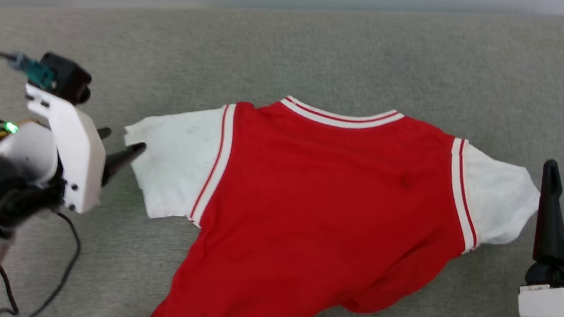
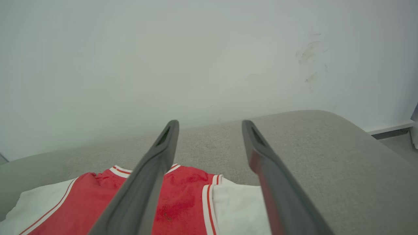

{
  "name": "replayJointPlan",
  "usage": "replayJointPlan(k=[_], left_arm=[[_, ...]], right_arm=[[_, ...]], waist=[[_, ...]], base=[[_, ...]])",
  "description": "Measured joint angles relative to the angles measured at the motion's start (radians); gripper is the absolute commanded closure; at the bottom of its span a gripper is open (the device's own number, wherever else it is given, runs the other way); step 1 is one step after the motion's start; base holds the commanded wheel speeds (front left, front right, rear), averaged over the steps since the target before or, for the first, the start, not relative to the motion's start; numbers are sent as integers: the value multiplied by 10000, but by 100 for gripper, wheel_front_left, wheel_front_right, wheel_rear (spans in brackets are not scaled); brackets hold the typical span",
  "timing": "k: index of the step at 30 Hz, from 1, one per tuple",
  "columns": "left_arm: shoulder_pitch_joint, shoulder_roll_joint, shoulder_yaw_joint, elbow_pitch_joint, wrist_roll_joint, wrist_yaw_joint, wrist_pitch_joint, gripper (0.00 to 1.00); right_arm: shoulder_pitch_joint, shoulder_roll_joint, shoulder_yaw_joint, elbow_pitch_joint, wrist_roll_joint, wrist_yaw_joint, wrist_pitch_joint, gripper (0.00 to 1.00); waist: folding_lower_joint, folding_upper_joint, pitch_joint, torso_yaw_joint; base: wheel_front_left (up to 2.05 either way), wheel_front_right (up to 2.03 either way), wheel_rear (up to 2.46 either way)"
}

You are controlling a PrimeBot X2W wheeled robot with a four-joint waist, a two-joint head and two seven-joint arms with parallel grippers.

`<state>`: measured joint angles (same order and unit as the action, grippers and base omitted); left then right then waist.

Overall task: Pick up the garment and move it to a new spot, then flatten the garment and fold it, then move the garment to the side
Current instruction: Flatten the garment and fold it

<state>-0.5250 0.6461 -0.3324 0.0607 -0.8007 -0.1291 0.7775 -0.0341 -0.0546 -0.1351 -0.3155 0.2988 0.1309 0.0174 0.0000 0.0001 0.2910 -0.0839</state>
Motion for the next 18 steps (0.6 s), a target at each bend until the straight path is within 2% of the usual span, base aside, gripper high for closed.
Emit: replayJointPlan(k=[3,8,13,18], left_arm=[[-723,362,-217,244,-148,0,1091,0],[-1607,568,-458,888,-102,100,2161,0],[-2077,1126,-907,1482,708,117,2686,0],[-2178,1220,-963,1900,667,119,2888,0]], right_arm=[[-107,8,142,151,6,0,-144,0],[-285,19,470,397,73,0,-435,0],[-368,23,619,640,186,0,-627,0],[-401,25,665,821,184,0,-798,0]], waist=[[0,0,374,-278],[0,0,880,-781],[1,-1,1268,-1210],[0,0,1550,-1471]], base=[[0,0,0],[0,0,0],[0,0,0],[0,0,0]])
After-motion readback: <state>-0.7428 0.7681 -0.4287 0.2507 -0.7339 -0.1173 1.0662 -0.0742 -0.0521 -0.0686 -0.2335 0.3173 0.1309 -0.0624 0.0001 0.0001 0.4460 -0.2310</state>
